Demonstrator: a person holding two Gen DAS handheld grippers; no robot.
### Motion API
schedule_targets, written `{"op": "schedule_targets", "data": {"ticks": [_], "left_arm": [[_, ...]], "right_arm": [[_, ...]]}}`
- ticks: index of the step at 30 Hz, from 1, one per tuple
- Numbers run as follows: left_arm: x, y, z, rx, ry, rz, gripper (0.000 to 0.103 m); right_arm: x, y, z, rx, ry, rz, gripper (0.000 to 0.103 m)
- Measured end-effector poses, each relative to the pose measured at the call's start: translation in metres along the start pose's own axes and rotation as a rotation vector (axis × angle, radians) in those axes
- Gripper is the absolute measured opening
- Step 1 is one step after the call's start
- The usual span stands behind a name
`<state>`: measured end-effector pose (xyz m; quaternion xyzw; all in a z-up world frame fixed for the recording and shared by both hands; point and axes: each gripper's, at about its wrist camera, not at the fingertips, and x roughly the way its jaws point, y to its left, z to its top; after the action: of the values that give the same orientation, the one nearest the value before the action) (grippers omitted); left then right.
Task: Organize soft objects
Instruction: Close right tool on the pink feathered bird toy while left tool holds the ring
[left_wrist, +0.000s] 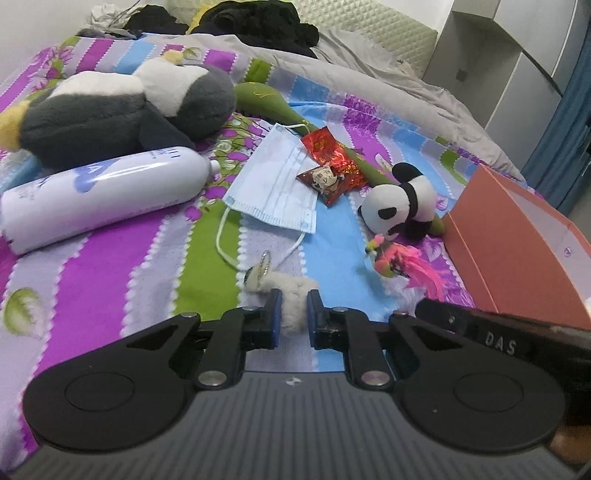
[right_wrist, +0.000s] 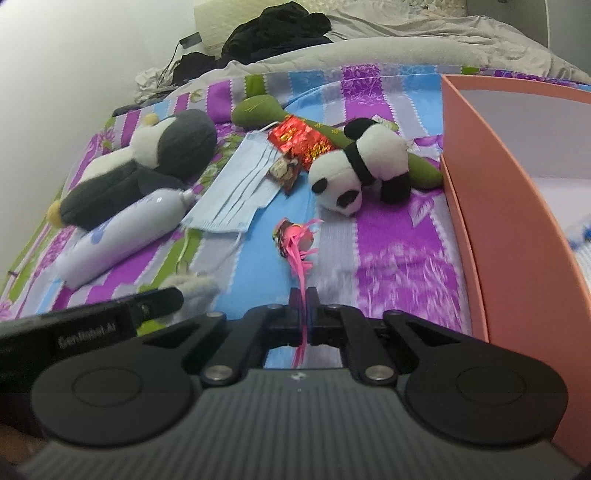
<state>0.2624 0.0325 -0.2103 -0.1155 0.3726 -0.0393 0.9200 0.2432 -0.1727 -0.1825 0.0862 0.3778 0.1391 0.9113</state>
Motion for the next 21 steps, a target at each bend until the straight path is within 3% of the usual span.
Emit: {"op": "schedule_targets", "data": {"ticks": [10,13,21], "left_arm": [[-0.043,0.005,-0.038,-0.037,0.046,-0.074,0.017],[-0.052,-0.001,-0.05,-0.01,0.06,-0.066,0.017],[-0.073,-0.008,-0.068,0.007,0.091,-0.088,0.017]], "right_arm": [[-0.047,0.016,-0.043,-0.041,0.073,-0.02,0.005],[-0.061,0.019,-0.054,-0.054,0.084,-0.032,0.005],[-0.092,0.012,-0.075,0.014,0.105,-0.045,0.007]]}}
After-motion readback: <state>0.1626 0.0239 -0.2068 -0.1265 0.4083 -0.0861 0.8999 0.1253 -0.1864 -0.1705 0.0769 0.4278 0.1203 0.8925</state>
